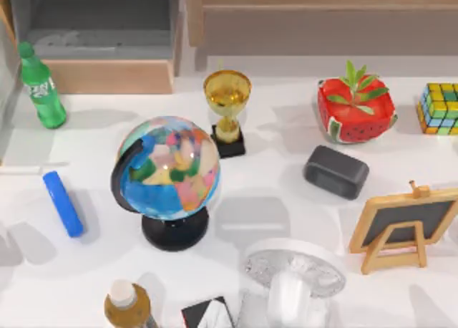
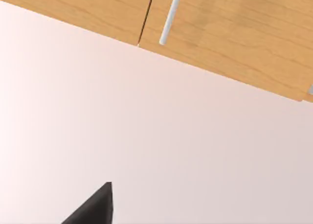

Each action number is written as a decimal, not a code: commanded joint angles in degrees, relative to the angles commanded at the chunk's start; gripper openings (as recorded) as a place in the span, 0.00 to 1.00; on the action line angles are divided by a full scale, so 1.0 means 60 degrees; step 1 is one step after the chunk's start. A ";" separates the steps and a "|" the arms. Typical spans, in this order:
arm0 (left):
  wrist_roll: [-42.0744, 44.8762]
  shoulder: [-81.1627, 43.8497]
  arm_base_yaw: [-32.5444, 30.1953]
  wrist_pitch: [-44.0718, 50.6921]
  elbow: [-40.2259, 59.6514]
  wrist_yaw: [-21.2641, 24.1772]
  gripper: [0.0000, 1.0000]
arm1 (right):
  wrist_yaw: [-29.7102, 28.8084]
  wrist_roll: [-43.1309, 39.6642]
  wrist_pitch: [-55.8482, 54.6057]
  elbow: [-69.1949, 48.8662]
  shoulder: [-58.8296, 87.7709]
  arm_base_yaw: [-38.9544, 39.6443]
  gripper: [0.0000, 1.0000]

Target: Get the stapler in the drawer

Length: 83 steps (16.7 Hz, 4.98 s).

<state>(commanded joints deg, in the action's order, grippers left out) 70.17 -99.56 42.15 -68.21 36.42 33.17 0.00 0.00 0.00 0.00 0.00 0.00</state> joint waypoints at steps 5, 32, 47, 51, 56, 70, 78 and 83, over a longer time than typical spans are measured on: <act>-0.3876 0.0791 -0.1937 0.4288 0.1767 -0.1287 1.00 | 0.0000 0.0000 0.0000 0.0000 0.0000 0.0000 1.00; -1.8354 -0.0678 -0.8622 2.0875 0.5798 -0.5609 1.00 | 0.0000 0.0000 0.0000 0.0000 0.0000 0.0000 1.00; -1.8326 -0.1842 -0.8635 1.8366 0.4437 -0.5613 0.85 | 0.0000 0.0000 0.0000 0.0000 0.0000 0.0000 1.00; -1.8326 -0.1842 -0.8635 1.8366 0.4437 -0.5613 0.55 | 0.0000 0.0000 0.0000 0.0000 0.0000 0.0000 1.00; -1.8326 -0.1842 -0.8635 1.8366 0.4437 -0.5613 0.17 | 0.0000 0.0000 0.0000 0.0000 0.0000 0.0000 1.00; -1.8274 -0.1494 -0.8620 1.8809 0.4675 -0.5663 0.00 | 0.0000 0.0000 0.0000 0.0000 0.0000 0.0000 1.00; -1.8266 -0.1172 -0.8620 1.9551 0.5010 -0.5668 0.00 | 0.0000 0.0000 0.0000 0.0000 0.0000 0.0000 1.00; -1.7817 -0.0953 -0.8398 1.9829 0.5928 -0.5606 0.00 | 0.0000 0.0000 0.0000 0.0000 0.0000 0.0000 1.00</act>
<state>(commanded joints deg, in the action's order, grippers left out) -36.73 -105.28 -8.24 50.77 71.99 -0.47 0.00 0.00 0.00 0.00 0.00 0.00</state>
